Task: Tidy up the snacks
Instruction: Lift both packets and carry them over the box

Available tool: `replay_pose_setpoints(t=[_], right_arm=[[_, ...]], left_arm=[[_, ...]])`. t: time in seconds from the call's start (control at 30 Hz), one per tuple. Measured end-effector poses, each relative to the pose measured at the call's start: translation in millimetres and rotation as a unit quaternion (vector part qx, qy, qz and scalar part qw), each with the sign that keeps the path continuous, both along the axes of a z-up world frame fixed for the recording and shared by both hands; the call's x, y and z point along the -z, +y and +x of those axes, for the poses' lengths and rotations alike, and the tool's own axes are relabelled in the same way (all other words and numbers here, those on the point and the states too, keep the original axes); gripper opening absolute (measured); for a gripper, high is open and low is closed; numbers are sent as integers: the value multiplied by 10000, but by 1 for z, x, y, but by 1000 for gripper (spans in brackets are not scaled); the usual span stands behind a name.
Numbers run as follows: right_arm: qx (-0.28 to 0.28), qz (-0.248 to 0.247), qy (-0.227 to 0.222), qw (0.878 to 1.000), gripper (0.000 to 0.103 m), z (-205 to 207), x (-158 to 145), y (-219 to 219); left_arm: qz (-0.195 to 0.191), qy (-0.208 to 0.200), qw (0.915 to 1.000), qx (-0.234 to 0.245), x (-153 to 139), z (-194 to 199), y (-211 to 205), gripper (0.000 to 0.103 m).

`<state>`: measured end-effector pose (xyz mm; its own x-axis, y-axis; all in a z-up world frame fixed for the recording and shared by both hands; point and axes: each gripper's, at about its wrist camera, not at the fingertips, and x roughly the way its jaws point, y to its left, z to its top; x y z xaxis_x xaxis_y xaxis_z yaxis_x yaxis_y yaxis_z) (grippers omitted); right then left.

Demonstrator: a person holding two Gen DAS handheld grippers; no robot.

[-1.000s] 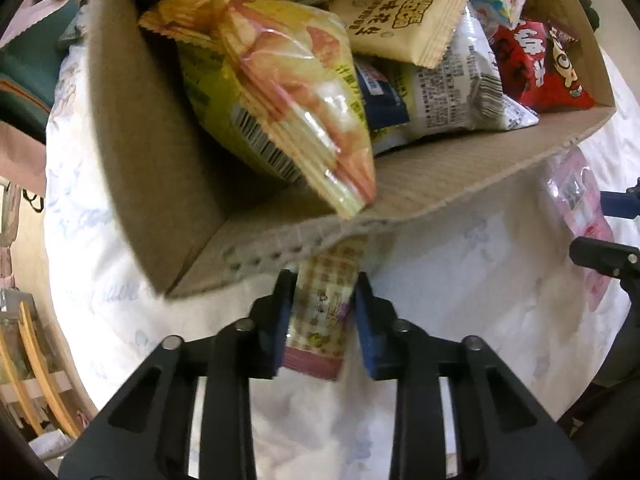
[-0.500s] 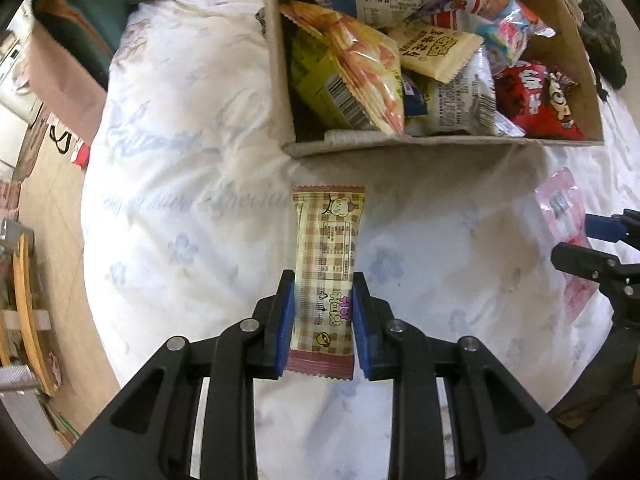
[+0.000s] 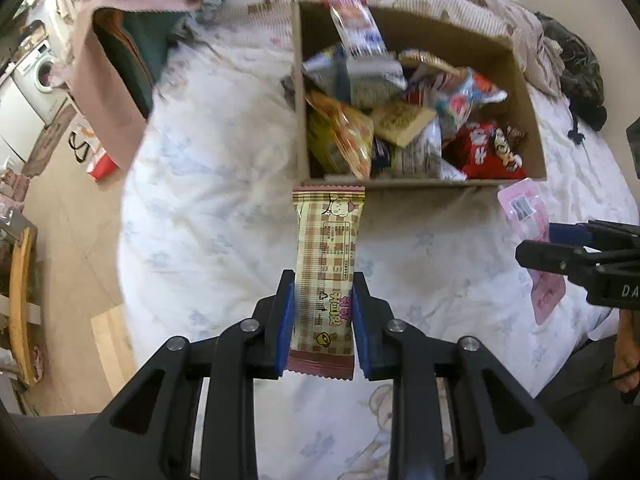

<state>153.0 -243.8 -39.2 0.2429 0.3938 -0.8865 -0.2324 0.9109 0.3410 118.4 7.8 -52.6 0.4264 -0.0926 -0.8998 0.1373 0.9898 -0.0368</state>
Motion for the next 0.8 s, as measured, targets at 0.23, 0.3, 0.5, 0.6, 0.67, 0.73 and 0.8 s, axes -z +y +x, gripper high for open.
replay_pose_setpoints(t=[0.23, 0.3, 0.5, 0.6, 0.67, 0.73, 0.8], right_arm=[[62, 376, -568, 9977, 59, -7, -34, -4], [212, 472, -743, 9959, 59, -11, -39, -2], [1126, 829, -795, 9870, 60, -1, -43, -47], [1553, 984, -619, 9810, 60, 11, -34, -69], [1710, 977, -665, 9782, 60, 18, -36, -77], [1851, 876, -749, 9759, 60, 24, -36, -82], [1978, 820, -811, 9734, 60, 32, -36, -87]], left_arm=[[148, -163, 9991, -356, -33, 15, 14, 23], [196, -231, 9987, -401, -39, 20, 14, 23], [-20, -470, 9982, -370, -70, 42, -3, 23], [-282, -399, 9979, -414, -75, 57, -11, 23], [-314, -415, 9981, -340, -76, 68, -20, 23], [-343, -439, 9980, -282, -76, 76, -29, 23], [-347, -458, 9981, -208, -74, 83, -39, 23]])
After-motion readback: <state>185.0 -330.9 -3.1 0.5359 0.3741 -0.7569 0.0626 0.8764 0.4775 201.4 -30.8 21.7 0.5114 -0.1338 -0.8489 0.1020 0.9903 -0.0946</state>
